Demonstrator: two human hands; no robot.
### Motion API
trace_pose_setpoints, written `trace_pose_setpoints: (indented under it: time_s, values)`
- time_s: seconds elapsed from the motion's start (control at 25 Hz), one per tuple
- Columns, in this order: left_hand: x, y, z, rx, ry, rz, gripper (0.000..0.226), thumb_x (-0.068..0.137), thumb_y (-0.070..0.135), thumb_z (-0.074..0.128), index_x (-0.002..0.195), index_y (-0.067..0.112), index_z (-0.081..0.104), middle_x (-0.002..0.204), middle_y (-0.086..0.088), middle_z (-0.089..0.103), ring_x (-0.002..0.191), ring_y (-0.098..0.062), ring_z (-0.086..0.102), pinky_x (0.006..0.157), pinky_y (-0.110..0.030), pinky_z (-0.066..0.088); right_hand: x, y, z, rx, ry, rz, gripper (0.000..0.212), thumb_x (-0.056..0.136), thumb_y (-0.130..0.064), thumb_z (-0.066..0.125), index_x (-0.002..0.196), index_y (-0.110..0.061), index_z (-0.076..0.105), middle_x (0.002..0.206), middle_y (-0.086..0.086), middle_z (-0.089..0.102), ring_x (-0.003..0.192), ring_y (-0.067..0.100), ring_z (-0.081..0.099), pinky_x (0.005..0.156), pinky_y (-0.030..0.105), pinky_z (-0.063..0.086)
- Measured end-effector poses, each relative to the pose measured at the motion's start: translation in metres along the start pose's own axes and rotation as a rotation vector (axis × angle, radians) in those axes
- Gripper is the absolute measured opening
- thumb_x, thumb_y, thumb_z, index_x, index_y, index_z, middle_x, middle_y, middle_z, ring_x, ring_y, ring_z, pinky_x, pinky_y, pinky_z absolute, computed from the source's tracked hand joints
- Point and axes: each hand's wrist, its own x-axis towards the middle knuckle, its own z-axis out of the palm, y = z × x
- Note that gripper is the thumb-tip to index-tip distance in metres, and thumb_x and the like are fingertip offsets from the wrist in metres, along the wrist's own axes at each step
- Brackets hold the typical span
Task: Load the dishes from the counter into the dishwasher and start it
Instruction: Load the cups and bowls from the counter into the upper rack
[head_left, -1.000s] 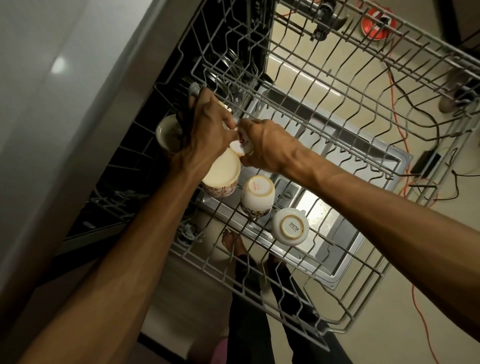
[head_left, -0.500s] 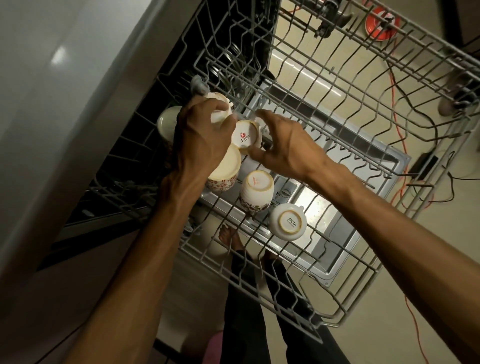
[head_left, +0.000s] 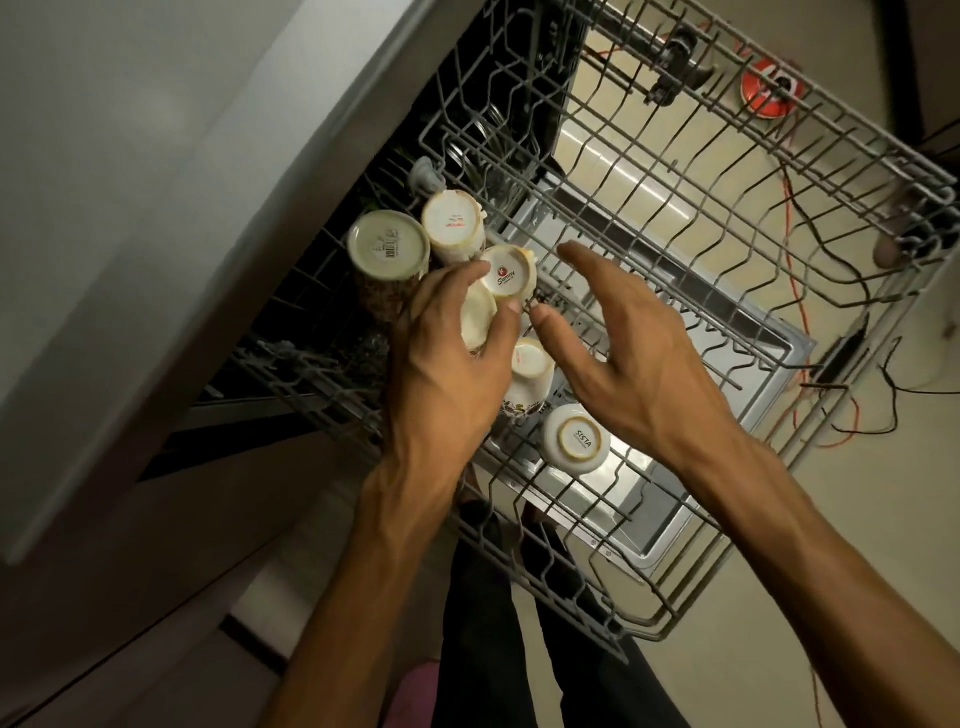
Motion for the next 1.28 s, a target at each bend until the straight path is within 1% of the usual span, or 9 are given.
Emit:
trace_pose_setpoints:
  time_s: [0.08,0.2,0.28,0.52,0.68,0.92,1.12,1.2,1.28]
  values:
    - [-0.009,0.007,-0.006,-0.026,0.005,0.005,0.036,0.092,0.029,0.064,0.124,0.013,0.061,0.129,0.0,0.06,0.119,-0.011,0.053,0.097,-0.035,0.049,-0.006,-0.01,-0.007,0.016,-0.001,-0.003,0.058,0.101,-0.048,0.041,0.148,-0.015,0.035,0.15,0.003,0.043,0.137,0.014,0.039,0.106,0.021,0.026]
    - [-0.022,0.023,-0.021,-0.014,0.022,0.026,0.037,0.093,0.025,0.065,0.127,0.012,0.059,0.131,0.0,0.059,0.118,-0.004,0.051,0.099,-0.01,0.04,-0.013,-0.028,-0.018,0.049,-0.022,-0.01,0.056,0.102,-0.048,0.036,0.148,-0.016,0.036,0.151,0.003,0.042,0.138,0.013,0.038,0.108,0.024,0.028]
    - [-0.032,0.034,-0.032,-0.022,0.038,0.039,0.037,0.093,0.024,0.065,0.127,0.01,0.059,0.13,0.0,0.059,0.117,-0.002,0.05,0.096,-0.002,0.035,-0.02,-0.041,-0.029,0.064,-0.017,-0.027,0.054,0.103,-0.047,0.035,0.148,-0.016,0.037,0.151,0.002,0.043,0.138,0.012,0.037,0.109,0.025,0.028]
    - [-0.06,0.07,-0.069,-0.058,0.118,0.073,0.036,0.095,0.024,0.063,0.127,0.009,0.059,0.128,0.0,0.06,0.119,-0.005,0.053,0.098,-0.007,0.038,-0.041,-0.083,-0.063,0.095,-0.003,-0.081,0.054,0.103,-0.048,0.033,0.149,-0.019,0.035,0.153,-0.002,0.04,0.14,0.006,0.032,0.109,0.018,0.024]
    - [-0.076,0.091,-0.094,-0.047,0.16,0.05,0.039,0.095,0.027,0.062,0.129,0.01,0.058,0.129,-0.001,0.06,0.121,-0.01,0.054,0.101,-0.018,0.043,-0.054,-0.108,-0.081,0.106,0.006,-0.114,0.053,0.104,-0.046,0.033,0.149,-0.018,0.036,0.152,-0.001,0.04,0.14,0.008,0.034,0.111,0.023,0.027]
    - [-0.106,0.117,-0.135,-0.011,0.28,0.056,0.037,0.093,0.024,0.065,0.126,0.007,0.059,0.123,-0.002,0.063,0.114,-0.008,0.056,0.096,-0.009,0.04,-0.081,-0.149,-0.104,0.133,-0.004,-0.208,0.052,0.103,-0.045,0.034,0.148,-0.018,0.037,0.15,-0.002,0.043,0.134,-0.002,0.032,0.108,0.011,0.022]
    - [-0.14,0.134,-0.163,-0.021,0.365,0.031,0.037,0.093,0.022,0.064,0.126,0.006,0.058,0.118,0.01,0.054,0.108,0.012,0.049,0.093,-0.002,0.036,-0.107,-0.184,-0.118,0.18,-0.01,-0.284,0.052,0.104,-0.043,0.035,0.148,-0.016,0.038,0.148,-0.005,0.044,0.137,0.004,0.037,0.112,0.027,0.032]
    - [-0.154,0.136,-0.173,-0.037,0.379,-0.014,0.041,0.094,0.027,0.063,0.13,0.009,0.056,0.122,0.011,0.053,0.115,0.005,0.049,0.097,-0.005,0.038,-0.117,-0.198,-0.12,0.211,-0.025,-0.354,0.045,0.104,-0.039,0.037,0.145,-0.023,0.038,0.136,-0.022,0.045,0.126,-0.011,0.038,0.108,0.021,0.032]
    - [-0.167,0.136,-0.181,-0.057,0.398,-0.037,0.042,0.094,0.03,0.062,0.131,0.01,0.056,0.124,0.012,0.053,0.117,0.0,0.051,0.098,-0.007,0.039,-0.126,-0.208,-0.117,0.219,-0.038,-0.406,0.041,0.104,-0.038,0.038,0.144,-0.026,0.038,0.133,-0.022,0.047,0.124,-0.013,0.04,0.107,0.018,0.033]
